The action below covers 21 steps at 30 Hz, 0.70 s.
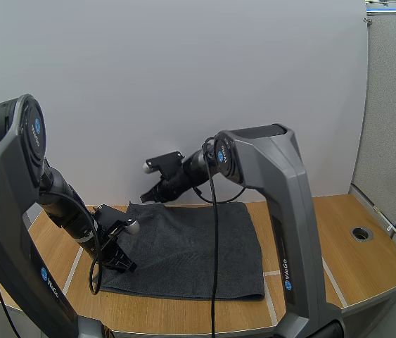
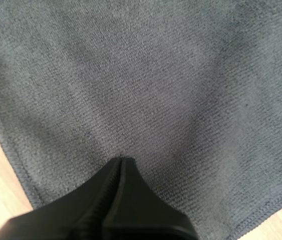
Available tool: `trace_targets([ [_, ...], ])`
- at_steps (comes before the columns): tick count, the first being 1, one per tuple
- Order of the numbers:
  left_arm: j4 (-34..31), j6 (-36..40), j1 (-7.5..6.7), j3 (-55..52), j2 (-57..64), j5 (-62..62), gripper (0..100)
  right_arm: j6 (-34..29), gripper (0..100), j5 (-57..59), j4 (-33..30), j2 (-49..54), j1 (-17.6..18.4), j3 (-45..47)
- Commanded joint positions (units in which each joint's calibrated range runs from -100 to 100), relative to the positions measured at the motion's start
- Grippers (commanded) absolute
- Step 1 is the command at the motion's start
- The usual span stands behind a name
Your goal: Fold the towel
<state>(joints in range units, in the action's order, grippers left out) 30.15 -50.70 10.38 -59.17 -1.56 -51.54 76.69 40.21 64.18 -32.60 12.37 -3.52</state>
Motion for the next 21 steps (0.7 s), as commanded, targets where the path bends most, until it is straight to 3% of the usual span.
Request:
trace_targets([
  [1,-7.7,1.0,-0.08,-5.0,-2.6,-9.2,0,-0.3,0,3.8,0.6,0.7,0.6,-0.4],
  [8,-7.7,1.6,-0.08,-5.5,-2.6,-9.4,0,-0.2,0,3.6,1.0,-0.7,1.7,-0.4],
  [17,-7.7,1.8,-0.08,-5.4,-2.6,-10.1,0,6.3,0,1.6,8.3,-4.4,2.1,-0.7],
  [21,-7.7,1.8,-0.08,-5.4,-2.6,-10.1,0,6.4,0,1.6,8.2,-5.9,2.5,-3.4],
])
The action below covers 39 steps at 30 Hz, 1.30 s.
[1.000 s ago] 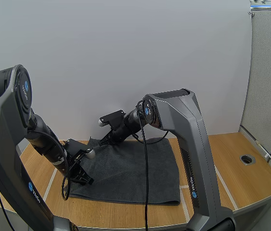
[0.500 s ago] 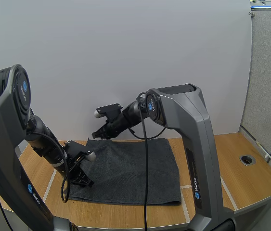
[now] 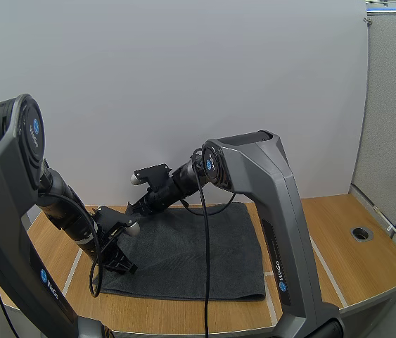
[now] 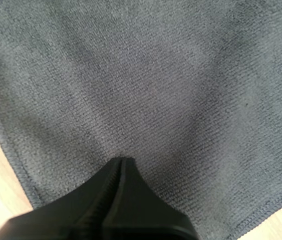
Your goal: Fold the towel
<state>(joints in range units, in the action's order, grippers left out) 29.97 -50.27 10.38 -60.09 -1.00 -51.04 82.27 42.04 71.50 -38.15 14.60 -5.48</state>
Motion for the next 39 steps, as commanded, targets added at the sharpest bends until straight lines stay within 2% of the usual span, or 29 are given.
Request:
trace_targets([
  [1,-7.6,1.4,-0.08,-4.5,-3.2,-10.6,0,0.7,0,-0.2,0.8,-0.8,0.5,-2.0],
  [6,-7.6,1.4,-0.08,-4.5,-3.2,-10.6,0,0.1,0,-0.5,-0.2,-3.3,1.4,-4.6],
  [11,-7.6,1.4,-0.08,-4.5,-3.2,-10.6,0,0.8,0,-7.0,-0.2,-4.2,2.7,-5.3],
  [22,-7.8,1.4,-0.08,-4.5,-3.2,-10.8,0,0.0,0,-7.0,-0.7,-5.1,3.5,-10.0],
  [26,-8.0,1.4,-0.08,-4.5,-3.2,-10.1,0,-4.9,0,-5.2,-5.3,-2.3,3.0,-10.0],
  [32,-8.0,1.4,-0.08,-4.5,-3.2,-9.7,0,-15.7,0,6.3,-18.7,3.8,0.6,-9.6],
  [35,-8.0,1.4,-0.08,-4.5,-3.2,-8.3,0,-16.0,0,12.6,-19.5,7.2,-1.2,-7.6],
  [39,-8.0,1.4,-0.08,-4.5,-3.2,-6.9,0,-16.0,0,15.4,-21.3,12.3,-3.8,-2.1],
])
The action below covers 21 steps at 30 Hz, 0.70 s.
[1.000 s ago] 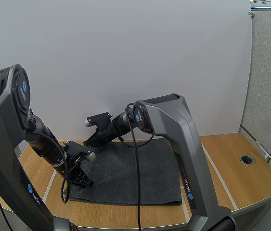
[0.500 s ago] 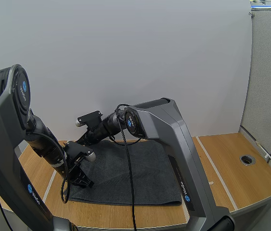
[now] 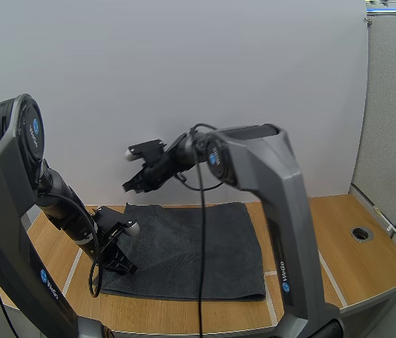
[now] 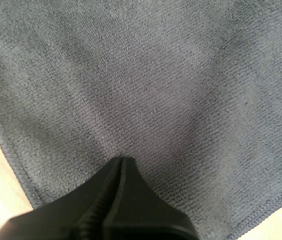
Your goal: Fold the towel
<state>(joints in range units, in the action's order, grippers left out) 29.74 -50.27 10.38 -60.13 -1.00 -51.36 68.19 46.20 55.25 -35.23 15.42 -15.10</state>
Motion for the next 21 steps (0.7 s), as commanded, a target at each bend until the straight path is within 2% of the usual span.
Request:
trace_targets([
  [1,-7.7,1.4,-0.08,-4.5,-3.2,-6.2,0,-1.6,0,11.5,-5.2,10.8,-5.2,9.4],
  [9,-7.7,0.2,-0.08,-4.5,-3.2,-5.6,0,3.3,0,15.4,-6.0,23.8,-9.5,28.8],
  [17,-7.6,-0.7,-0.08,-4.5,-3.2,-3.2,0,4.9,0,18.8,-7.6,36.0,-11.8,45.1],
  [21,-6.2,-0.9,-0.08,-4.5,-2.6,-0.5,0,4.8,0,19.0,-10.3,41.2,-12.1,51.9],
])
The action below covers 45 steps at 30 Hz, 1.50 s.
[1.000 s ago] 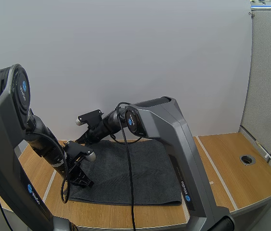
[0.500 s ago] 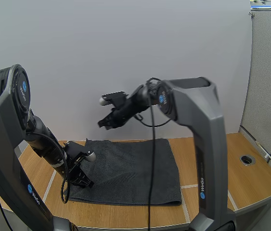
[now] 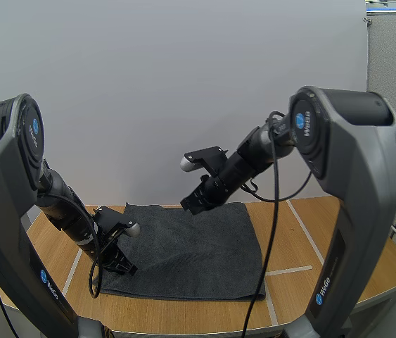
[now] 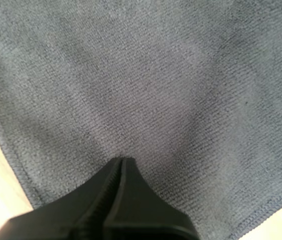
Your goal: Fold the towel
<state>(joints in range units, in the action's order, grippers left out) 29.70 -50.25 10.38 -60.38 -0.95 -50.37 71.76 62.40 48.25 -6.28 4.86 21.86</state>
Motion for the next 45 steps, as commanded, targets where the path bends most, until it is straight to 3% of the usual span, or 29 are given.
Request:
trace_targets([
  [1,-5.5,-0.9,-0.08,-4.2,-2.2,-0.9,0,1.2,0,2.8,-3.6,12.9,-1.7,16.0],
  [11,2.6,-4.0,-0.08,-4.2,11.6,-0.9,0,1.2,0,0.0,-5.9,21.4,-3.5,30.5],
  [23,6.1,-2.8,-0.08,-4.2,35.9,-4.0,0,5.8,0,-9.5,-6.0,21.6,-5.9,38.3],
  [36,6.1,-0.3,-0.08,-4.2,41.8,-5.4,0,5.4,0,-16.3,-10.9,20.6,-7.8,42.5],
  [45,6.0,-0.3,-0.08,-4.2,42.5,-5.4,0,5.7,0,-17.2,-15.1,20.6,-12.5,44.5],
])
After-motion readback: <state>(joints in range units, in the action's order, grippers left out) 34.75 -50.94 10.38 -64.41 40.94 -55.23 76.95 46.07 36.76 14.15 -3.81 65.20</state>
